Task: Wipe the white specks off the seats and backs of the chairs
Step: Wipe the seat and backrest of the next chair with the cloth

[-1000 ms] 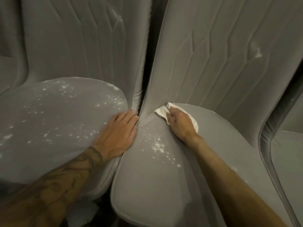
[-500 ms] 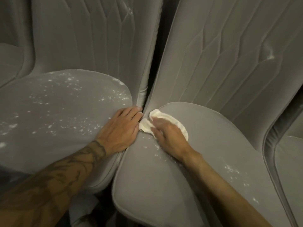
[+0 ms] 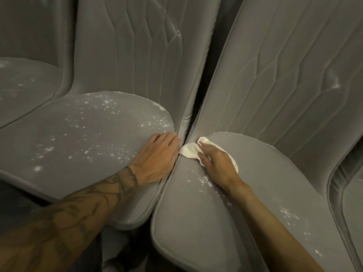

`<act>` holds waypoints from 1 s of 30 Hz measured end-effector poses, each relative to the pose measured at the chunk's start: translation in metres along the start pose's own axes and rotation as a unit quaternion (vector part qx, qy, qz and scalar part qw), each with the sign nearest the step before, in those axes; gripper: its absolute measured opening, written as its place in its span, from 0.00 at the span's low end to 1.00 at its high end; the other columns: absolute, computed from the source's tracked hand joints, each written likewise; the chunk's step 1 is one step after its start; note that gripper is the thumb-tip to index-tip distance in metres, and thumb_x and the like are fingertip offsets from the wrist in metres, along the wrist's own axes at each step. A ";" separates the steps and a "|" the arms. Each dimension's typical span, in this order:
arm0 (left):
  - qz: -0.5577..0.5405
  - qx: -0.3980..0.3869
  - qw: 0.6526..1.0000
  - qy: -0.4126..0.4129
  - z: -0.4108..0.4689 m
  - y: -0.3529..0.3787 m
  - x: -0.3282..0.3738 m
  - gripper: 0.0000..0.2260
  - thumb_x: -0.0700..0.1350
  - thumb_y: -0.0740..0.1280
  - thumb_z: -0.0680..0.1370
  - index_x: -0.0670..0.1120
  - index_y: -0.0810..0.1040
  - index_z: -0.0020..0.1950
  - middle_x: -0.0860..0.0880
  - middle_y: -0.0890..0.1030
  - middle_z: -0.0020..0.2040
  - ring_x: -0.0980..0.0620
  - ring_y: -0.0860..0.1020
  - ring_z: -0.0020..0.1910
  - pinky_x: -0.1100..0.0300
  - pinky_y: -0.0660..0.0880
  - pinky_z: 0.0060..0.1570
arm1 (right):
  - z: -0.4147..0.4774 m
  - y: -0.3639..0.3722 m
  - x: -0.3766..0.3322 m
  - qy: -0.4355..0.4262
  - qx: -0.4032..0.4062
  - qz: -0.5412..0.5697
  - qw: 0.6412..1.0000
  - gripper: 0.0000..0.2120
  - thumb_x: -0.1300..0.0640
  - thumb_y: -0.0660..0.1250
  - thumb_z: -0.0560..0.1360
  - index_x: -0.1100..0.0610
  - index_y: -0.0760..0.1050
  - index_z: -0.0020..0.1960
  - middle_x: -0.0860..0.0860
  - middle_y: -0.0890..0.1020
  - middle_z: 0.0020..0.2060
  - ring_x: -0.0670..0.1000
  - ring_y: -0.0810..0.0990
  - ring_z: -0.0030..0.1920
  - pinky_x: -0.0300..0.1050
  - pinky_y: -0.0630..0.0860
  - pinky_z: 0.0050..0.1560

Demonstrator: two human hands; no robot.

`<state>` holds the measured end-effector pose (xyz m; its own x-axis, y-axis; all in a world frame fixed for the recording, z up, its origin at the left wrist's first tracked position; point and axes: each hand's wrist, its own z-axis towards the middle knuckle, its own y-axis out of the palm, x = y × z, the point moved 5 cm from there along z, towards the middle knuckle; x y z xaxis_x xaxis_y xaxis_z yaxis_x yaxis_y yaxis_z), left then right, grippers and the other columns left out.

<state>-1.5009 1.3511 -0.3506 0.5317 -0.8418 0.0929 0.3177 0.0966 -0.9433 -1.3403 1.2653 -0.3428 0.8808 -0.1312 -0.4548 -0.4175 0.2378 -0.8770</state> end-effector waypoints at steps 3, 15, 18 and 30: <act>0.002 0.006 1.000 -0.026 -0.007 0.003 -0.008 0.17 0.47 0.50 0.84 0.45 0.75 0.63 0.47 0.77 0.59 0.47 0.76 0.59 0.50 0.71 0.62 | -0.011 0.009 -0.019 -0.014 -0.003 0.000 1.000 0.16 0.57 0.64 0.81 0.57 0.77 0.68 0.53 0.80 0.65 0.51 0.75 0.66 0.25 0.58 0.64; 0.002 0.009 0.999 -0.041 -0.009 0.012 -0.010 0.15 0.44 0.56 0.81 0.45 0.75 0.64 0.46 0.77 0.60 0.46 0.76 0.59 0.49 0.71 0.61 | -0.035 0.015 -0.030 -0.082 -0.036 0.034 0.995 0.15 0.55 0.64 0.82 0.53 0.77 0.67 0.48 0.81 0.63 0.38 0.73 0.62 0.19 0.54 0.62; -0.001 0.017 0.999 -0.042 -0.008 0.011 -0.009 0.13 0.43 0.57 0.81 0.46 0.75 0.63 0.48 0.77 0.59 0.47 0.75 0.57 0.51 0.71 0.60 | -0.018 0.001 -0.009 -0.055 -0.022 0.010 0.998 0.18 0.53 0.62 0.83 0.52 0.73 0.72 0.49 0.74 0.71 0.45 0.71 0.71 0.29 0.58 0.71; 0.011 0.021 0.999 -0.038 -0.009 0.011 -0.008 0.13 0.43 0.56 0.82 0.46 0.75 0.63 0.48 0.77 0.59 0.48 0.75 0.57 0.51 0.71 0.59 | -0.008 -0.007 0.010 -0.003 -0.005 0.007 1.000 0.18 0.55 0.63 0.82 0.53 0.73 0.72 0.49 0.73 0.72 0.50 0.70 0.73 0.37 0.59 0.74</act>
<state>-1.5083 1.3544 -0.3649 0.5964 -0.7967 0.0979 0.3378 0.1385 -0.9310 -1.3308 1.2546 -0.3427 0.8764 -0.1230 -0.4656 -0.4314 0.2289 -0.8726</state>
